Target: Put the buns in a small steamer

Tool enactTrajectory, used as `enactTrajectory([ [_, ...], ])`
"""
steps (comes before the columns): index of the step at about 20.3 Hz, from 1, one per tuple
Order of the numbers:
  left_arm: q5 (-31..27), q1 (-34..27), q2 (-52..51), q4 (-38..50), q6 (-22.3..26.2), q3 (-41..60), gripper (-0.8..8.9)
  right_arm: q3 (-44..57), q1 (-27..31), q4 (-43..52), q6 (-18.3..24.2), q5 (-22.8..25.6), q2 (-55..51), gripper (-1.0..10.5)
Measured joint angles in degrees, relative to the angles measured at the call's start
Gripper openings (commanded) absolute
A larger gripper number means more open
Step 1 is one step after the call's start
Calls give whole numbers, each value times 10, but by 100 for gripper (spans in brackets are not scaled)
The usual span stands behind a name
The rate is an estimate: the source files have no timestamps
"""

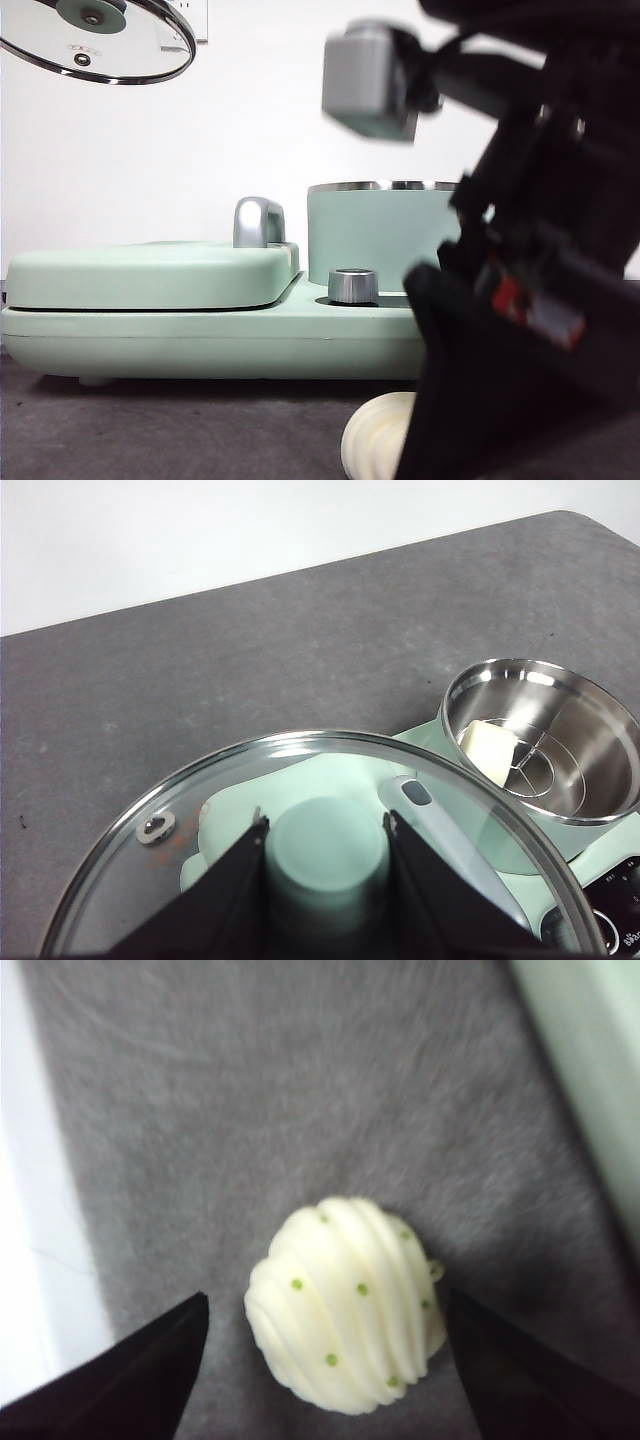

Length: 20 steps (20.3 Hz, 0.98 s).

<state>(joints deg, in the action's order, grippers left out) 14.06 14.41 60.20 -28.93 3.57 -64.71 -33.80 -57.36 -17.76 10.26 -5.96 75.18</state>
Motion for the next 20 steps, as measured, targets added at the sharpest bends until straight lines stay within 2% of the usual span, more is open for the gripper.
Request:
enactTrajectory([
  [5, 0, 0, 0, 0, 0, 0, 11, 0, 0, 5, -5, 2, 26, 262],
  [12, 0, 0, 0, 0, 0, 0, 11, 0, -3, -10, -73, 1, -7, 251],
  [16, 0, 0, 0, 0, 0, 0, 12, -24, 0, -112, -142, 0, -66, 251],
  [20, 0, 0, 0, 0, 0, 0, 11, -119, 20, -275, -212, -1, -106, 252],
])
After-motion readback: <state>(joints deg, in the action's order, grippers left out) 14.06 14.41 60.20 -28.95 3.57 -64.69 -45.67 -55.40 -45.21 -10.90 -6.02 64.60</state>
